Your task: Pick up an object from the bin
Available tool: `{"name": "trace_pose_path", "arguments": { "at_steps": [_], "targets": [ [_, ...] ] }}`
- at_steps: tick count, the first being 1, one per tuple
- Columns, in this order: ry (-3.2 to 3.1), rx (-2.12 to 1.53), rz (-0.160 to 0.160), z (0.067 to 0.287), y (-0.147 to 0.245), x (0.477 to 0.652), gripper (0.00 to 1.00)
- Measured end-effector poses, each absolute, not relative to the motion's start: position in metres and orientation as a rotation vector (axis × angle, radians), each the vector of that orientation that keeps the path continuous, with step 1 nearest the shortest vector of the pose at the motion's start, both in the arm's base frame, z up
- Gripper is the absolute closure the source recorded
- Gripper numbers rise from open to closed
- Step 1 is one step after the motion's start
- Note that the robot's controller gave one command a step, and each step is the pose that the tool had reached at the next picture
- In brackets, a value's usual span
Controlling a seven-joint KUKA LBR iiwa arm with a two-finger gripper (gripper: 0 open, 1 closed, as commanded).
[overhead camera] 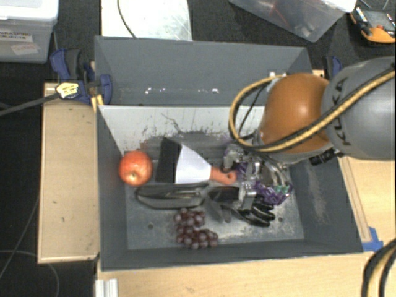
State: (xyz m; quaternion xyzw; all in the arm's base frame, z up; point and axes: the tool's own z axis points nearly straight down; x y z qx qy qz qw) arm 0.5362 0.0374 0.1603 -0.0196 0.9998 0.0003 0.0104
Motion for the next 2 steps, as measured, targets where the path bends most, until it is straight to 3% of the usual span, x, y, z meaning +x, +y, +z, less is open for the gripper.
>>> {"name": "trace_pose_path", "arguments": {
  "at_steps": [1,2],
  "targets": [
    [3.132,-0.049,0.003,0.173,0.049,0.519,0.0],
    [3.131,-0.202,0.003,0.116,0.072,0.492,0.0]
  ]
}}
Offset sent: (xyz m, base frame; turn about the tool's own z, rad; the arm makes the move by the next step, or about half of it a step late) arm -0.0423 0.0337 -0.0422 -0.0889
